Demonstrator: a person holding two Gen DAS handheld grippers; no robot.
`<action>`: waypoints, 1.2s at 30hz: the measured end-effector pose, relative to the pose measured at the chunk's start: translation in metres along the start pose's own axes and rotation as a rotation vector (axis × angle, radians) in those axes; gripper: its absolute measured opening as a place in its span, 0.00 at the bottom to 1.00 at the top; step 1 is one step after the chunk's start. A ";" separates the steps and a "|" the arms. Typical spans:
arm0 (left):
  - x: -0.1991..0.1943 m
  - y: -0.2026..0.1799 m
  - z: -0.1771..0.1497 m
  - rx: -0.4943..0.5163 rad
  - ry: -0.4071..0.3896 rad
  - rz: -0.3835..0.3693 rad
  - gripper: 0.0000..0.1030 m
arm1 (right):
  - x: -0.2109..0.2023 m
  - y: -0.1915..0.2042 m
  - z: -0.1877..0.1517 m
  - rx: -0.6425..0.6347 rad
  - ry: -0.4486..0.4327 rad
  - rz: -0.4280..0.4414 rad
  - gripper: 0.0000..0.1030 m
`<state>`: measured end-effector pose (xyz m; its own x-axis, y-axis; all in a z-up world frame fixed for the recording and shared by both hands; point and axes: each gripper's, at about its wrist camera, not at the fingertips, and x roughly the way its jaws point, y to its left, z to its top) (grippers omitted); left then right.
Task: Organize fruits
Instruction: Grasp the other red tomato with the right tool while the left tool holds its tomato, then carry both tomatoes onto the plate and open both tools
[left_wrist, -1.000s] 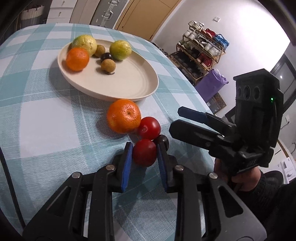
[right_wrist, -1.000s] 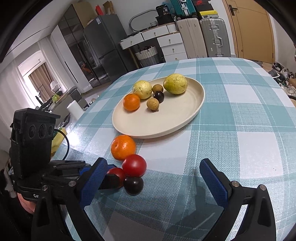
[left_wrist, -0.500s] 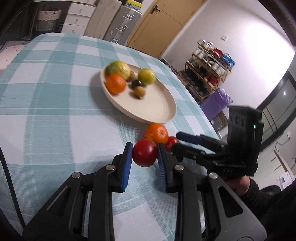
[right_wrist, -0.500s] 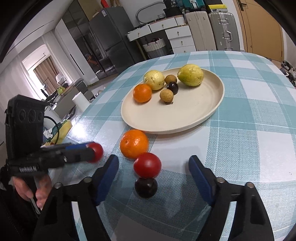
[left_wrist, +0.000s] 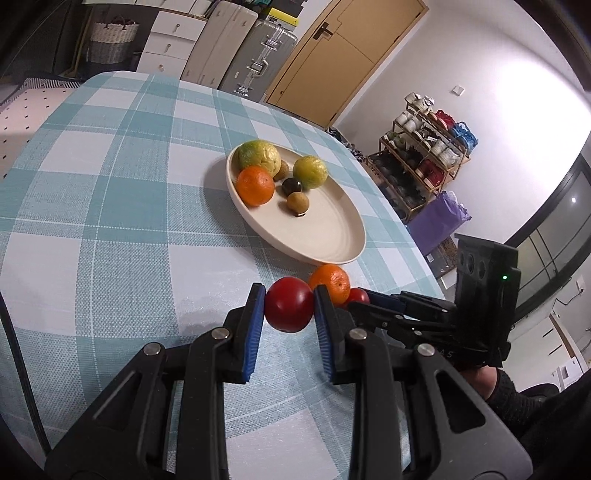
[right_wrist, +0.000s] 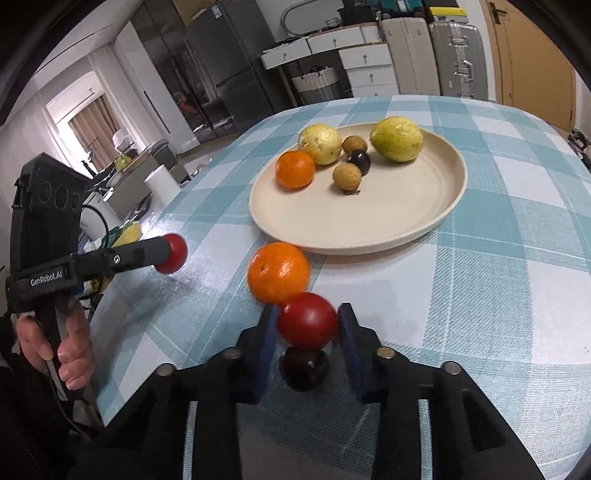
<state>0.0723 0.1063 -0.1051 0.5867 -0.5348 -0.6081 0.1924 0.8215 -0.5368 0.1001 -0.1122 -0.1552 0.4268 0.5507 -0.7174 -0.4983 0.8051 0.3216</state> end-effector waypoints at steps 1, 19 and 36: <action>-0.001 -0.002 0.001 0.000 -0.004 0.000 0.23 | 0.000 -0.001 0.000 0.008 0.001 0.006 0.32; 0.033 -0.043 0.056 0.015 -0.029 -0.032 0.23 | -0.038 -0.023 0.023 0.062 -0.161 0.065 0.32; 0.113 -0.066 0.114 0.051 0.052 -0.025 0.23 | -0.028 -0.047 0.066 0.044 -0.189 0.007 0.32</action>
<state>0.2152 0.0138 -0.0720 0.5399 -0.5640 -0.6248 0.2472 0.8158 -0.5228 0.1611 -0.1514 -0.1095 0.5595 0.5848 -0.5873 -0.4703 0.8075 0.3560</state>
